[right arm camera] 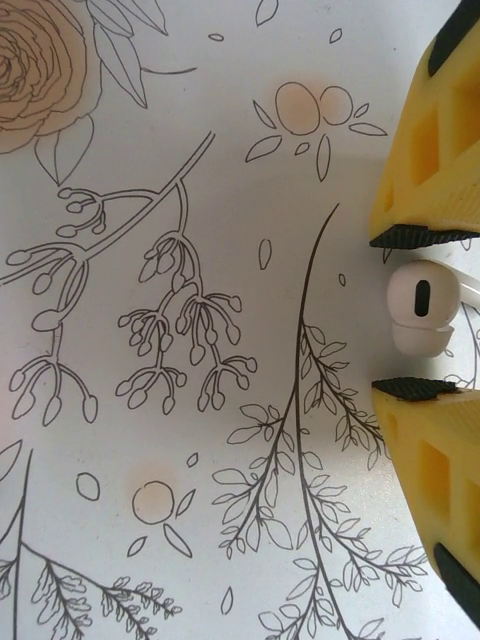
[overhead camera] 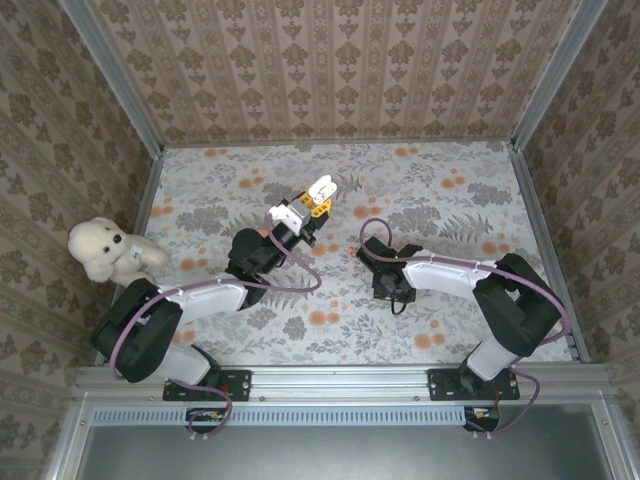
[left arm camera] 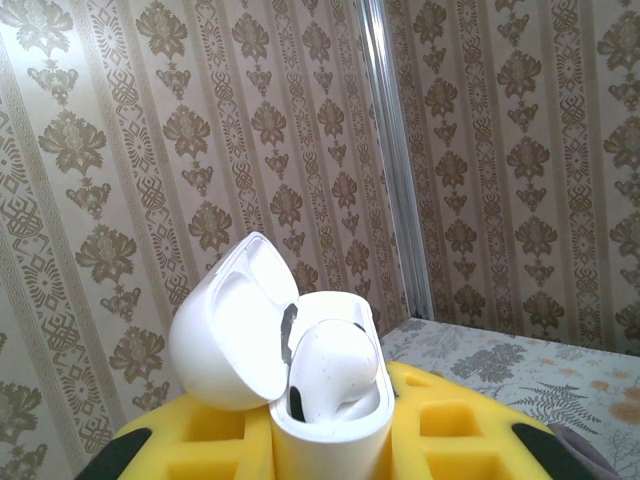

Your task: Insert the wireless bluetooth earbuds into the charging case

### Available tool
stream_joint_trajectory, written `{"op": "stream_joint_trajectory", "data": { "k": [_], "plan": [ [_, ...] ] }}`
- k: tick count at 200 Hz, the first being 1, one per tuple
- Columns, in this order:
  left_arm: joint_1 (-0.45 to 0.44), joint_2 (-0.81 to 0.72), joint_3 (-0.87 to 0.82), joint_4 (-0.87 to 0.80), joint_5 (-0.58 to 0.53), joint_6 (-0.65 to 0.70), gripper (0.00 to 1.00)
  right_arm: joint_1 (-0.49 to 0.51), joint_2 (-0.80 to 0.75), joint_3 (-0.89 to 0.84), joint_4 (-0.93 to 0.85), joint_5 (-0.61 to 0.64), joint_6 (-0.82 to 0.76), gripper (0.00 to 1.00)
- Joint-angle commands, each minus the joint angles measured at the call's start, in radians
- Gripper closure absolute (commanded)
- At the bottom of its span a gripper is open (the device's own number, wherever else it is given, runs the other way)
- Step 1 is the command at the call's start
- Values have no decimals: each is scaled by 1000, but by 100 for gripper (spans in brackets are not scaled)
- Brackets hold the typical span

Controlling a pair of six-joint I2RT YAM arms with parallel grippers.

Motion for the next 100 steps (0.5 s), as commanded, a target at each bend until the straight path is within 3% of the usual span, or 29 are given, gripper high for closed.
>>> {"op": "stream_joint_trajectory", "data": {
  "k": [1, 100],
  "plan": [
    [6, -13, 14, 46, -4, 9, 100, 5, 22, -11, -2, -4, 11, 58],
    [6, -12, 17, 48, -1, 5, 100, 5, 0, -38, -3, 18, 3, 68]
  ]
}}
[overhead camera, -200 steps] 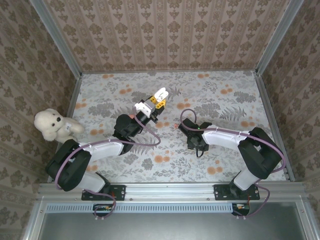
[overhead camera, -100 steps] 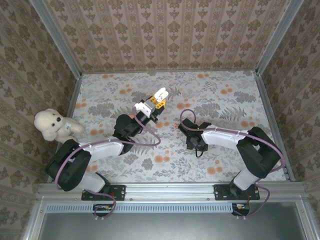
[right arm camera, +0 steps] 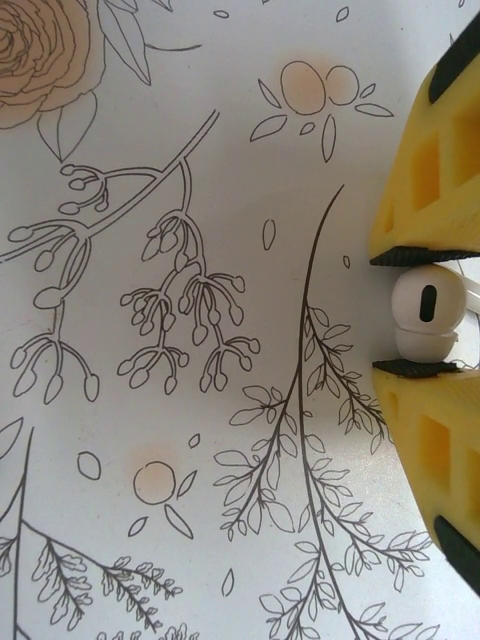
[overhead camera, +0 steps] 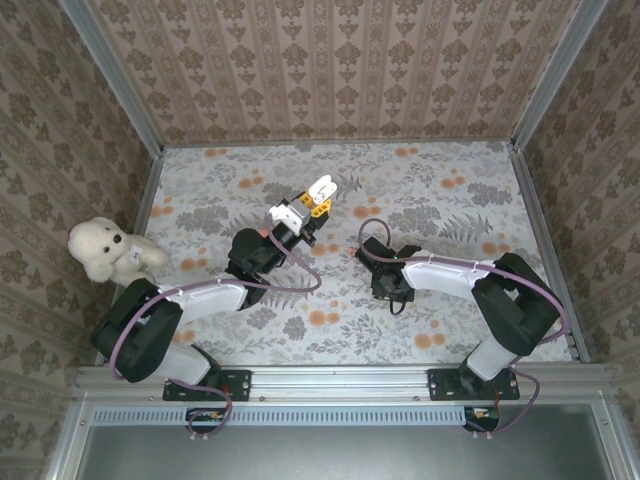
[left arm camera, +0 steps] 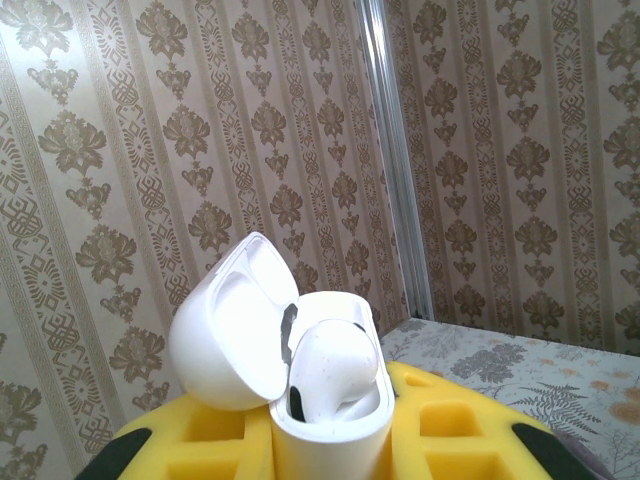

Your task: Insert the wireless bluetooth earbuds into the charging case

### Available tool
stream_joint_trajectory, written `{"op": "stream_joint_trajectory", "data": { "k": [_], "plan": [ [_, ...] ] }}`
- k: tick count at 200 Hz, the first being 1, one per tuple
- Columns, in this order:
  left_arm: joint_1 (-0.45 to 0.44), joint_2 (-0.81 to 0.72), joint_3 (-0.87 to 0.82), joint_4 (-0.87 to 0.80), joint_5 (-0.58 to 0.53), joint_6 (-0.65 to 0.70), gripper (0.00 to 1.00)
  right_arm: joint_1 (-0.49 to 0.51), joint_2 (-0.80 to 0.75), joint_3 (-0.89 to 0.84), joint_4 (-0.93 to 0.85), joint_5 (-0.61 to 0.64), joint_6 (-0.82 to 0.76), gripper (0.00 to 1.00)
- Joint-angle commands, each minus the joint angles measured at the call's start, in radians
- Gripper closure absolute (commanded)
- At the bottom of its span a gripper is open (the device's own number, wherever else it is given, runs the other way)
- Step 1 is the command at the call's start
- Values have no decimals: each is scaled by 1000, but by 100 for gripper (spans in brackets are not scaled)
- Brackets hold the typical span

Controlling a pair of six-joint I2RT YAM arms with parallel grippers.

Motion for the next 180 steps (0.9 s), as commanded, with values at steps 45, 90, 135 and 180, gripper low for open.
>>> {"op": "stream_joint_trajectory", "data": {
  "k": [45, 90, 135, 180],
  "plan": [
    [6, -12, 20, 47, 3, 5, 100, 3, -114, -73, 4, 42, -20, 69],
    [7, -10, 26, 46, 9, 4, 100, 1, -306, -70, 29, 99, -79, 69],
    [7, -8, 37, 42, 29, -1, 100, -18, -433, 72, 110, 154, -281, 69],
    [4, -3, 51, 38, 56, -18, 100, -68, -432, 256, 280, 112, -546, 68]
  ]
}}
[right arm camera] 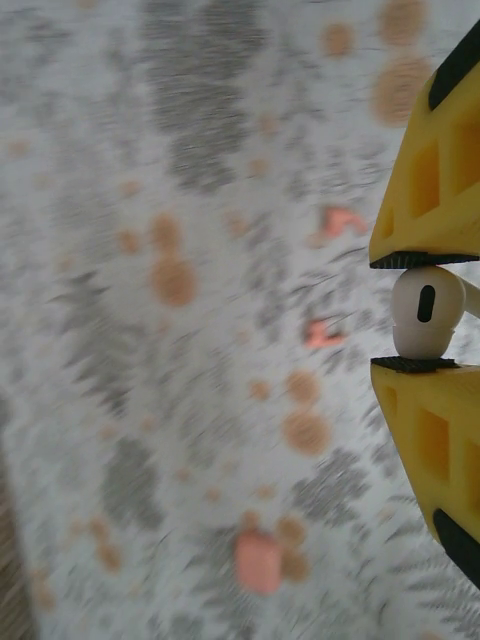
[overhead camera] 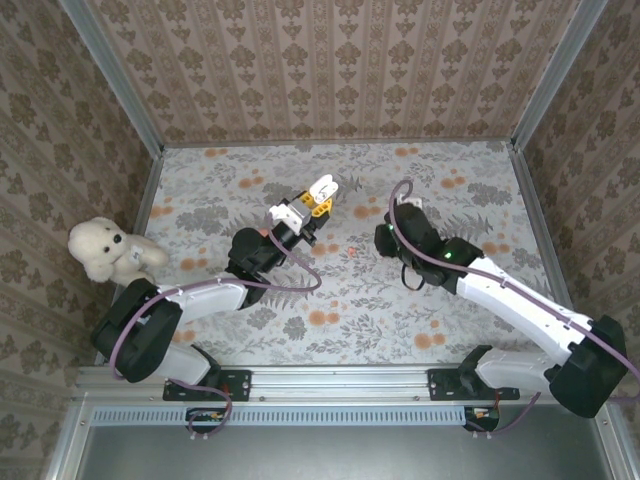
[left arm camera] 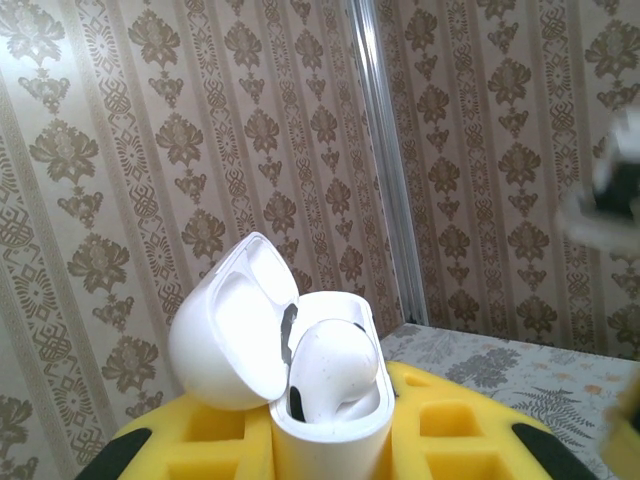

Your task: Insert the wireless bluetooth earbuds into the charging case

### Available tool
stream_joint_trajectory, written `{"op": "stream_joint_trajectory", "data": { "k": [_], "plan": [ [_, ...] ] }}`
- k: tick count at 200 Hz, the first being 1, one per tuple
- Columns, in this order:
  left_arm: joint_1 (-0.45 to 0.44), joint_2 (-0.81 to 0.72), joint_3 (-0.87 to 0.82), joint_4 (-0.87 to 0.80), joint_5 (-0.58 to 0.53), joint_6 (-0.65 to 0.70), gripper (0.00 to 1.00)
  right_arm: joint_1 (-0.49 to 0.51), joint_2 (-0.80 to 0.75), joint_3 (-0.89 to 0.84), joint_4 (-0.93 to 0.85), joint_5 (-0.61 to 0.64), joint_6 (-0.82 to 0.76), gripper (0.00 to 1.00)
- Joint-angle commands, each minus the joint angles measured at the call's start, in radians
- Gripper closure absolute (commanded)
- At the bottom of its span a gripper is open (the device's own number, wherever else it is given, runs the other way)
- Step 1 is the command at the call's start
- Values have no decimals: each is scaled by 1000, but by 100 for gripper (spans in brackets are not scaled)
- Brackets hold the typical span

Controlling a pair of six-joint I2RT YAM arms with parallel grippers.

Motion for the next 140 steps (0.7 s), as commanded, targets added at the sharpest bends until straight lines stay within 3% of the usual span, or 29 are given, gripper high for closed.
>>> {"op": "stream_joint_trajectory", "data": {
  "k": [1, 79, 140],
  "plan": [
    [3, -2, 41, 38, 34, -17, 100, -26, -2, 101, 128, 1, -206, 69],
    [0, 21, 80, -20, 88, -54, 100, -63, 148, 349, 285, -235, -424, 69],
    [0, 16, 127, -116, 94, -88, 100, -108, 181, 378, 319, -457, -440, 69]
  ]
}}
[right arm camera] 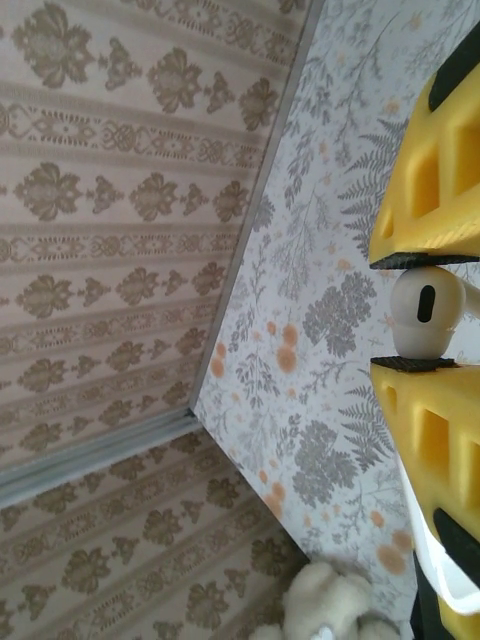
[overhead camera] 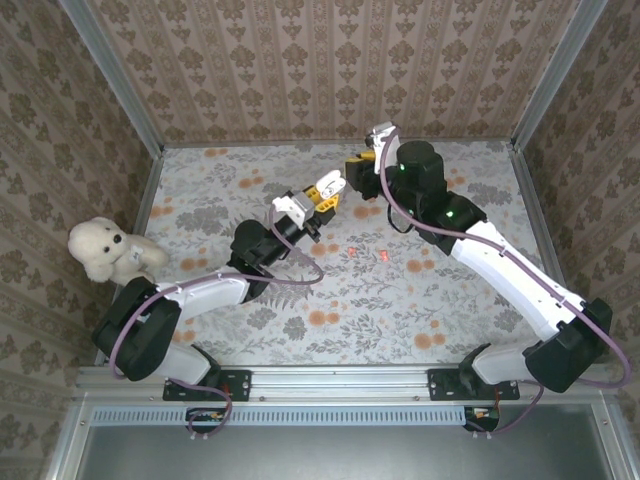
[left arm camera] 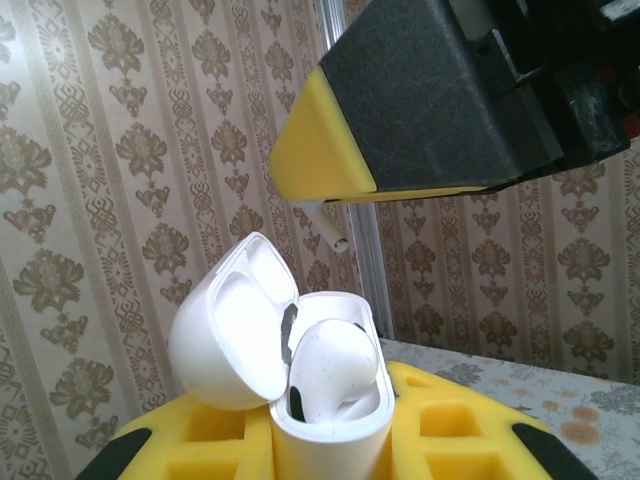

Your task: Insert the wireless bluetooth earbuds into the charging case

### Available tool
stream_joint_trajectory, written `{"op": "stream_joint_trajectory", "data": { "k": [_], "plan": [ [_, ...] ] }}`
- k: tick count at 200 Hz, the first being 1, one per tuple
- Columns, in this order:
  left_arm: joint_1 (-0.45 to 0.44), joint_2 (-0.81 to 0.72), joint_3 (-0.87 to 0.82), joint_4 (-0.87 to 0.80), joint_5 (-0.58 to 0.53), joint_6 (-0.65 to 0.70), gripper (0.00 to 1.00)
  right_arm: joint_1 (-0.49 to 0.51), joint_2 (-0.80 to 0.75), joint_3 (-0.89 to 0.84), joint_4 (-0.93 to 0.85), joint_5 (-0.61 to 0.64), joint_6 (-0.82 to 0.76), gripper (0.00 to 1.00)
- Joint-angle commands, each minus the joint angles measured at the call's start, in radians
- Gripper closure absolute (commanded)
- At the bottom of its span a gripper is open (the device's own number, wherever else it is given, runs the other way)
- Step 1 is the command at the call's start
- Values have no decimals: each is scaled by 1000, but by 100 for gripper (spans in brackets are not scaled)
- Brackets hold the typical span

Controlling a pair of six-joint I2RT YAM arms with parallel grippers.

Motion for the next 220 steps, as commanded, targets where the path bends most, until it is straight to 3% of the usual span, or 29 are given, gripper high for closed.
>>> {"op": "stream_joint_trajectory", "data": {
  "k": [1, 75, 220],
  "plan": [
    [0, 6, 51, -44, 28, -33, 100, -20, 10, 41, 46, -116, -15, 69],
    [0, 13, 67, -63, 23, -41, 100, -27, 25, 12, 84, -176, 23, 70],
    [2, 32, 82, -66, 21, -43, 100, -22, -2, -98, 144, -154, 16, 72]
  ]
}}
